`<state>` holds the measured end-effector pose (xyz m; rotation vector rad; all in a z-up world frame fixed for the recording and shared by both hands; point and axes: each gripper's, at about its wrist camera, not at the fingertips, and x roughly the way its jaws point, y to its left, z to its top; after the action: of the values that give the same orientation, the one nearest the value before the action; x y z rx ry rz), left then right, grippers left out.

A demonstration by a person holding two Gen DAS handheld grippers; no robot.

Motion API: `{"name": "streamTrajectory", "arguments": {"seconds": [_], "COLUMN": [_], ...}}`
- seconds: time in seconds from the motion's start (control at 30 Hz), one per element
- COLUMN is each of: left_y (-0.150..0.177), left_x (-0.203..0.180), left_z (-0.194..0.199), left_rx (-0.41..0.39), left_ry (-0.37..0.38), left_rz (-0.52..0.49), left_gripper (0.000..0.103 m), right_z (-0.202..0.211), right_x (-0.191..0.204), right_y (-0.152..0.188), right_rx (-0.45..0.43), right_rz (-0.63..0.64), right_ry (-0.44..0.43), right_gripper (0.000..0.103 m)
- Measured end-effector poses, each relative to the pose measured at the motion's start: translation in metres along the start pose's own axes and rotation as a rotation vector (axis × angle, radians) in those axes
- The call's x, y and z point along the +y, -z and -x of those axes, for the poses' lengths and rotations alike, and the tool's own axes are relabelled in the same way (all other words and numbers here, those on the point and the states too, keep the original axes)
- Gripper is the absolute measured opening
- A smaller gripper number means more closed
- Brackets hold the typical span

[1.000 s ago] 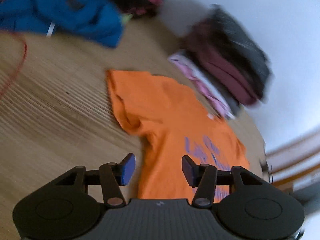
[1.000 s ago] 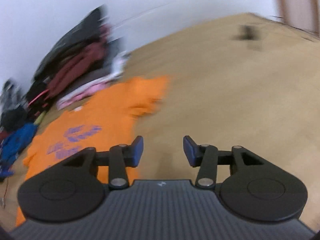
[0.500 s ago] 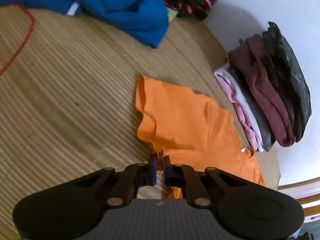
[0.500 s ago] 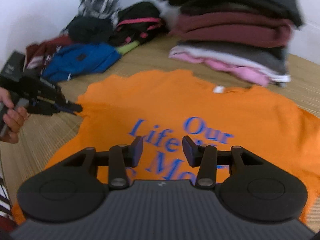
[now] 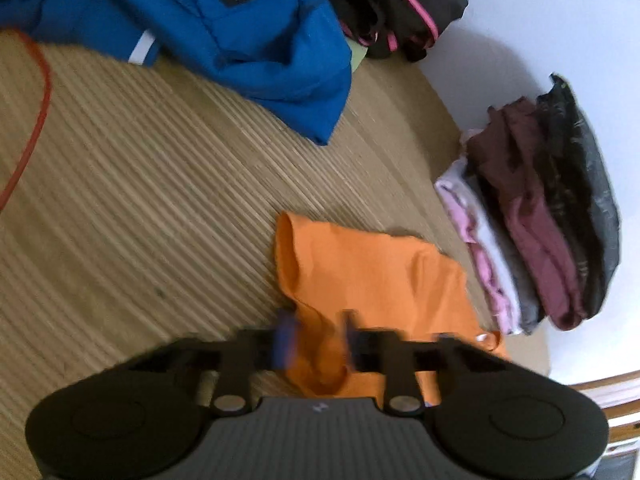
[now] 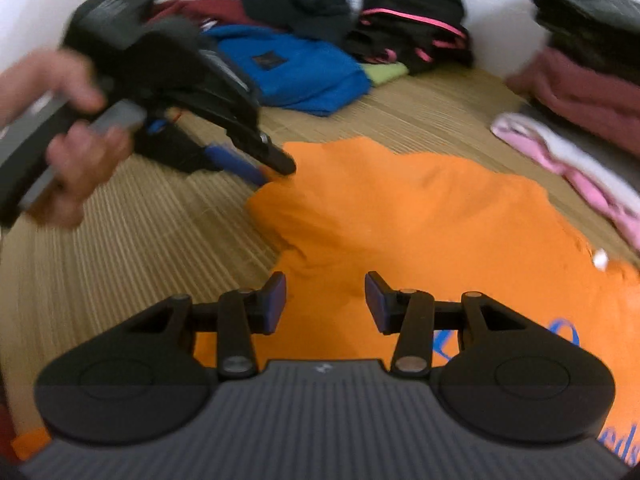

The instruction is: Fold clothes

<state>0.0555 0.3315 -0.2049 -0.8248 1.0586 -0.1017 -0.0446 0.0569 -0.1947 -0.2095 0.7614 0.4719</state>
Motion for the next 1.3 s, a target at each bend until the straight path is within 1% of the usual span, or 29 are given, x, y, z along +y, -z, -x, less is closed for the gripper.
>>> {"name": "streamTrajectory", "arguments": {"seconds": [0.07,0.13,0.2,0.23,0.33,0.37,0.43,0.5,0.53,0.57,0.6,0.63,0.67,0.7,0.73,0.77,0.83,0.87,0.93,1.0,1.07,1.1,1.13,1.2,1.23,1.27,1.3], "left_y": [-0.002,-0.003,-0.001,0.000,0.009,0.013,0.025,0.039,0.046,0.052,0.055,0.057,0.055,0.049,0.040,0.031,0.015,0.009,0.006,0.013,0.023,0.029,0.035,0.046,0.051,0.055,0.057], "left_x": [-0.003,-0.017,-0.036,-0.046,-0.079,-0.091,-0.113,-0.134,-0.143,-0.151,-0.158,-0.163,-0.164,-0.161,-0.155,-0.149,-0.135,-0.126,-0.112,-0.099,-0.090,-0.086,-0.082,-0.073,-0.067,-0.061,-0.054], "left_z": [0.004,0.010,0.015,0.017,0.020,0.017,0.005,-0.012,-0.020,-0.026,-0.029,-0.030,-0.027,-0.020,-0.013,-0.007,0.003,0.008,0.013,0.010,0.003,0.001,-0.001,-0.006,-0.009,-0.011,-0.012], "left_rx": [-0.042,-0.088,-0.104,-0.110,-0.111,-0.100,-0.048,0.045,0.106,0.136,0.150,0.154,0.137,0.111,0.085,0.066,0.018,-0.009,-0.030,-0.001,0.031,0.042,0.055,0.081,0.093,0.099,0.096], "left_ry": [0.047,0.061,0.058,0.064,0.102,0.121,0.146,0.169,0.179,0.158,0.131,0.109,0.100,0.112,0.131,0.145,0.152,0.147,0.132,0.091,0.041,0.035,0.040,0.056,0.075,0.096,0.121], "left_rz": [-0.030,-0.100,-0.190,-0.234,-0.364,-0.412,-0.507,-0.621,-0.701,-0.760,-0.810,-0.845,-0.854,-0.840,-0.803,-0.754,-0.655,-0.616,-0.596,-0.613,-0.633,-0.632,-0.615,-0.570,-0.529,-0.483,-0.431], "left_gripper": [0.003,0.002,0.002,0.002,0.002,0.002,0.002,0.005,0.011,0.019,0.027,0.046,0.062,0.064,0.067,0.070,0.075,0.076,0.076,0.076,0.075,0.075,0.074,0.074,0.075,0.076,0.075], "right_z": [-0.007,-0.012,-0.016,-0.017,-0.020,-0.021,-0.021,-0.019,-0.016,-0.011,-0.005,0.003,0.009,0.016,0.022,0.028,0.038,0.042,0.047,0.046,0.046,0.043,0.038,0.028,0.025,0.022,0.021], "right_x": [0.005,0.007,0.010,0.012,0.019,0.022,0.025,0.025,0.024,0.023,0.022,0.021,0.021,0.020,0.020,0.019,0.018,0.017,0.012,0.001,-0.009,-0.018,-0.034,-0.066,-0.079,-0.088,-0.094], "right_y": [-0.002,-0.002,-0.003,-0.004,-0.005,-0.006,-0.006,-0.004,-0.003,0.000,0.003,0.007,0.009,0.011,0.014,0.017,0.021,0.024,0.026,0.024,0.028,0.029,0.032,0.043,0.053,0.058,0.062], "right_rx": [0.007,0.009,0.007,0.008,0.002,-0.001,-0.006,-0.009,-0.013,-0.032,-0.056,-0.078,-0.088,-0.092,-0.089,-0.086,-0.086,-0.090,-0.101,-0.101,-0.090,-0.080,-0.062,-0.047,-0.078,-0.090,-0.117], "right_rz": [0.018,0.009,0.005,0.008,0.035,0.046,0.050,0.032,0.021,0.005,-0.012,-0.030,-0.044,-0.057,-0.070,-0.082,-0.098,-0.106,-0.129,-0.173,-0.247,-0.317,-0.445,-0.735,-0.880,-0.973,-1.039], "right_ry": [-0.005,-0.017,-0.026,-0.030,-0.023,-0.019,-0.013,-0.011,-0.010,-0.017,-0.026,-0.036,-0.046,-0.065,-0.090,-0.113,-0.127,-0.129,-0.107,-0.098,-0.061,-0.055,-0.081,-0.177,-0.212,-0.223,-0.231], "right_gripper": [0.046,0.046,0.046,0.048,0.054,0.056,0.057,0.058,0.057,0.056,0.056,0.056,0.056,0.056,0.056,0.056,0.056,0.055,0.056,0.055,0.055,0.056,0.057,0.057,0.056,0.053,0.054]}}
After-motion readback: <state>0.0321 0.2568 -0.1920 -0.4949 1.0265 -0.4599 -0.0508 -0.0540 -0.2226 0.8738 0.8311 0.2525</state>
